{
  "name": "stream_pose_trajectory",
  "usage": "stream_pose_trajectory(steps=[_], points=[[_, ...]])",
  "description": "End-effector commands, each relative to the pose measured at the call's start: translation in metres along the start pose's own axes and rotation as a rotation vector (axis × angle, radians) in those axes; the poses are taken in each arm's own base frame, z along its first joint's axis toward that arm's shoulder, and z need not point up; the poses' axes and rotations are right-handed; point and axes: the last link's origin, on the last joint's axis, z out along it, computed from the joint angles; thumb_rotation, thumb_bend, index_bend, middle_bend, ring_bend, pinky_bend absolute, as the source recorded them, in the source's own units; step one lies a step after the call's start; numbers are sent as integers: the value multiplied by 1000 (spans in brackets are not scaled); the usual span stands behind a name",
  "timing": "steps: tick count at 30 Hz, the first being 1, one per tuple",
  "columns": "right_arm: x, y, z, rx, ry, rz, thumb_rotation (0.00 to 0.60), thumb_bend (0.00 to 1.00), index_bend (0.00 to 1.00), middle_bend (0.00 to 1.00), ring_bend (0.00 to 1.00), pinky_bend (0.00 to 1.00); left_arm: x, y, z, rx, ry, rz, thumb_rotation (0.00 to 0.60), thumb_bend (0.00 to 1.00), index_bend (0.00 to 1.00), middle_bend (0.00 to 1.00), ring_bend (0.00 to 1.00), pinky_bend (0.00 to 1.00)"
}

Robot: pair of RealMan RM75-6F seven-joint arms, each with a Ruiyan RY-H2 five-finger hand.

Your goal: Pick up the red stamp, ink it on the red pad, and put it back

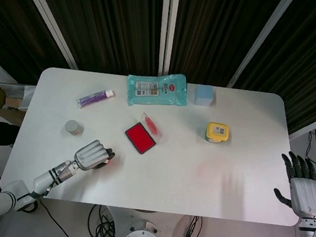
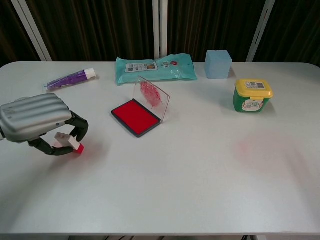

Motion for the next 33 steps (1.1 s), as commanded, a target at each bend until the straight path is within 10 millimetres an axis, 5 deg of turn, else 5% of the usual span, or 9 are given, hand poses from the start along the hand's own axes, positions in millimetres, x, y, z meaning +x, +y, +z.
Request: stream_pose_trajectory(steps=[1, 10, 17, 33], points=[[1, 0, 0, 0, 3, 0, 600, 117, 0, 0, 0, 0, 12, -4, 8, -5, 12, -23, 600, 411, 575, 597, 1000, 1000], [1, 1, -1, 0, 8, 10, 600, 117, 0, 0, 0, 0, 58, -5, 51, -23, 9, -173, 600, 433, 600, 622, 1000, 1000], [1, 6, -2, -12, 7, 14, 600, 117, 0, 0, 0, 0, 75, 0, 89, -16, 0, -307, 600, 451, 611, 632, 1000, 1000], [3, 9, -2, -29, 0, 10, 600, 118, 0, 0, 0, 0, 56, 11, 149, 6, 53, -395, 600, 466, 612, 635, 1000, 1000]])
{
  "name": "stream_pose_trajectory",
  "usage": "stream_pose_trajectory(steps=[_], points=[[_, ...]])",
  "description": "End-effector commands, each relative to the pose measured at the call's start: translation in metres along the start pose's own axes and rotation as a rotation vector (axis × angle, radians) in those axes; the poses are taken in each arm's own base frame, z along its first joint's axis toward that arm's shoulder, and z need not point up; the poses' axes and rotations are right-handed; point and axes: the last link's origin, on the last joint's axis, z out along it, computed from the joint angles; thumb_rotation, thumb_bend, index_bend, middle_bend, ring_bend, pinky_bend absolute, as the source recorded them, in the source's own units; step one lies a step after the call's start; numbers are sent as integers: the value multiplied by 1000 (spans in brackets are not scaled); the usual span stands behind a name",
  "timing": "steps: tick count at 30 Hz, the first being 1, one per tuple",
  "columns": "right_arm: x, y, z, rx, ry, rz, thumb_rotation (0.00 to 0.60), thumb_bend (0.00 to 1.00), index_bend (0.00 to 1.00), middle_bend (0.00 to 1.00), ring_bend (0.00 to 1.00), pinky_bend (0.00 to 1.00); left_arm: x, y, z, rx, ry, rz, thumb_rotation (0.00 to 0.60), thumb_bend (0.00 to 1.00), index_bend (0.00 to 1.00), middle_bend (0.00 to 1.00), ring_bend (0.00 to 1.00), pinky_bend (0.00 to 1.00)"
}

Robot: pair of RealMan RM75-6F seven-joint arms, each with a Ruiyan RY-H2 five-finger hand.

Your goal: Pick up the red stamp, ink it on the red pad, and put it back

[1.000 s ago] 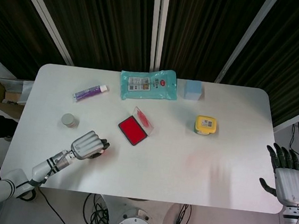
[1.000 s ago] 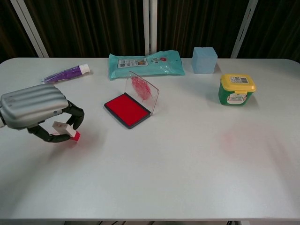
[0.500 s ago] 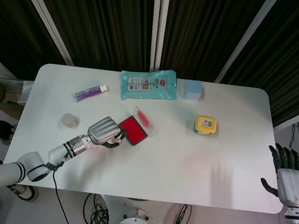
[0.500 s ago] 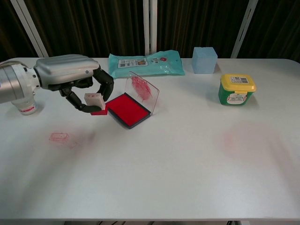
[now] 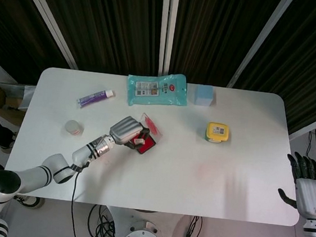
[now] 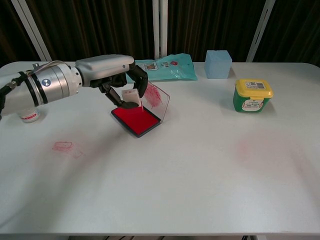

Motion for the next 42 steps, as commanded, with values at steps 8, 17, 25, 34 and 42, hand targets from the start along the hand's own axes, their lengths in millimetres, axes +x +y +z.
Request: stream_pose_trajectory(steps=[8, 17, 25, 34, 42], points=[[-1, 1, -1, -10, -10, -5, 600, 120, 0, 0, 0, 0, -17, -3, 23, 19, 23, -39, 600, 475, 612, 635, 1000, 1000], [-1, 3, -3, -21, -11, -6, 600, 120, 0, 0, 0, 0, -26, -5, 35, 42, -9, -58, 600, 476, 612, 635, 1000, 1000], [-3, 5, -5, -32, -23, -11, 600, 120, 0, 0, 0, 0, -35, -10, 37, 68, -43, -44, 600, 481, 612, 635, 1000, 1000], [-7, 4, -2, -29, -37, -11, 600, 120, 0, 0, 0, 0, -42, -13, 36, 88, -67, -54, 600, 484, 612, 636, 1000, 1000], [-8, 4, 0, -35, -44, -8, 600, 120, 0, 0, 0, 0, -45, -15, 37, 102, -75, -65, 600, 488, 612, 635, 1000, 1000]])
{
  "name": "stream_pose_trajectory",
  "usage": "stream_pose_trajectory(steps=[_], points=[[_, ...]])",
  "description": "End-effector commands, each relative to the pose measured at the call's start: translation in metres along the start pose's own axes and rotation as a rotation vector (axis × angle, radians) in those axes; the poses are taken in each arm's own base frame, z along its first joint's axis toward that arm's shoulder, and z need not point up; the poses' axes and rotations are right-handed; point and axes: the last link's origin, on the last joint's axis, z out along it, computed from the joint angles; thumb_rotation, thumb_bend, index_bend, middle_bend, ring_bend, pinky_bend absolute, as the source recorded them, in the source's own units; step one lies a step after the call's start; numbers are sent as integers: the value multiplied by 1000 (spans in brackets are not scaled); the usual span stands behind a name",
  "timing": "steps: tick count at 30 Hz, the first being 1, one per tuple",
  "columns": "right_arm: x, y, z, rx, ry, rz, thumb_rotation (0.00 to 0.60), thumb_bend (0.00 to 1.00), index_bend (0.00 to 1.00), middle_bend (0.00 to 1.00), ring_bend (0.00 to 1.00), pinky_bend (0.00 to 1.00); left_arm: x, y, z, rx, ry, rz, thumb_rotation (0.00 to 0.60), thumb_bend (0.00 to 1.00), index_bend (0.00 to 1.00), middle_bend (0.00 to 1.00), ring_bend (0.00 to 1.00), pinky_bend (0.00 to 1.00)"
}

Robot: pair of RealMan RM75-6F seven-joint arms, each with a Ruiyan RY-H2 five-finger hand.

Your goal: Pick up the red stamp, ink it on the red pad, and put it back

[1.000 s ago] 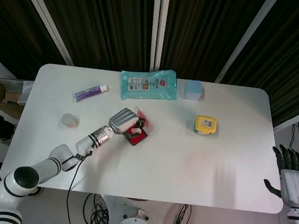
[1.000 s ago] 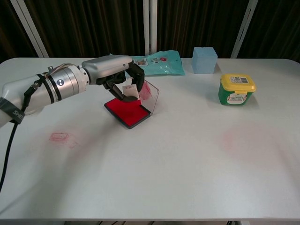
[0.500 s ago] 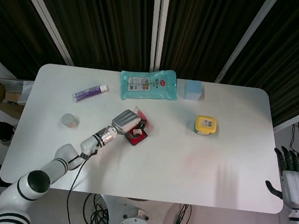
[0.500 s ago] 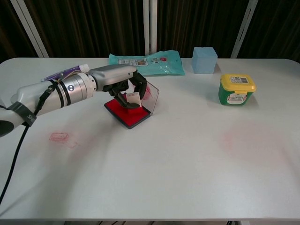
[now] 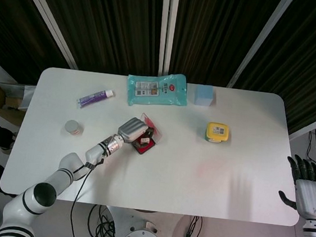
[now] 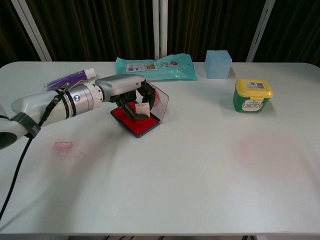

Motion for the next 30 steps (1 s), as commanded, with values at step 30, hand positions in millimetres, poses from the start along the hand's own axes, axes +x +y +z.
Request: stream_pose_trajectory(steps=[30], points=[[-8, -8, 8, 34, -29, 0, 600, 123, 0, 0, 0, 0, 5, -52, -136, 34, 47, -61, 600, 497, 612, 636, 1000, 1000]])
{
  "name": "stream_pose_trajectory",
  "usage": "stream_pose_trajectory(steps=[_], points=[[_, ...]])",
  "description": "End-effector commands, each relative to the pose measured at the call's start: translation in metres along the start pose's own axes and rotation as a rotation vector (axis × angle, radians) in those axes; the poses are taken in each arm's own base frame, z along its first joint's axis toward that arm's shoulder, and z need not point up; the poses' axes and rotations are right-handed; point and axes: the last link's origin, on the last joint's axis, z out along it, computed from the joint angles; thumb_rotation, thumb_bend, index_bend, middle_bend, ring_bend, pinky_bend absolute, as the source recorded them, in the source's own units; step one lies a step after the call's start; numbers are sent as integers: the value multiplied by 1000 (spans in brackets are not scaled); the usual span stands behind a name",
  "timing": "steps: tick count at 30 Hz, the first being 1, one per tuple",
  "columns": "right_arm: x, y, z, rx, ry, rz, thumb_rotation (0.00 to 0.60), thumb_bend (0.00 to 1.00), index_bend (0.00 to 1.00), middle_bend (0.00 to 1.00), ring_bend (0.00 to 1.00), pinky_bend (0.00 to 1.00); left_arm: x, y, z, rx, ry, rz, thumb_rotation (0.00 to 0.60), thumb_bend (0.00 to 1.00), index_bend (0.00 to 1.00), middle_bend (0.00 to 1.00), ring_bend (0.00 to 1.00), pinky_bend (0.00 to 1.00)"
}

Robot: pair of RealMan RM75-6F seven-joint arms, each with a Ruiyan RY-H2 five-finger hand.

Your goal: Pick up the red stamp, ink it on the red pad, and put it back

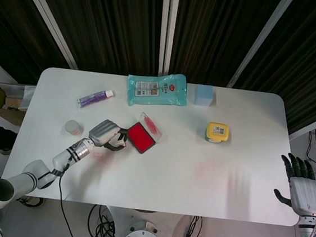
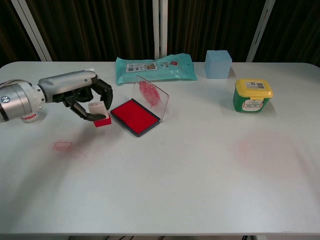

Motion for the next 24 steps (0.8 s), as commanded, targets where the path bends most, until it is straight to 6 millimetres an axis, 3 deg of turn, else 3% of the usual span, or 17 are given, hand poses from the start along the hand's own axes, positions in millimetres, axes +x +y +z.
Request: stream_pose_trajectory(steps=[1, 13, 24], points=[[-1, -1, 0, 1, -7, -4, 600, 123, 0, 0, 0, 0, -10, -9, -39, 23, 2, 23, 600, 496, 612, 636, 1000, 1000], [-2, -6, -2, -3, -9, -16, 600, 123, 0, 0, 0, 0, -21, -23, -68, 72, 42, 19, 600, 496, 611, 636, 1000, 1000], [-2, -5, -3, -6, -5, -19, 600, 123, 0, 0, 0, 0, -32, -30, -71, 96, 28, 18, 600, 493, 608, 633, 1000, 1000]])
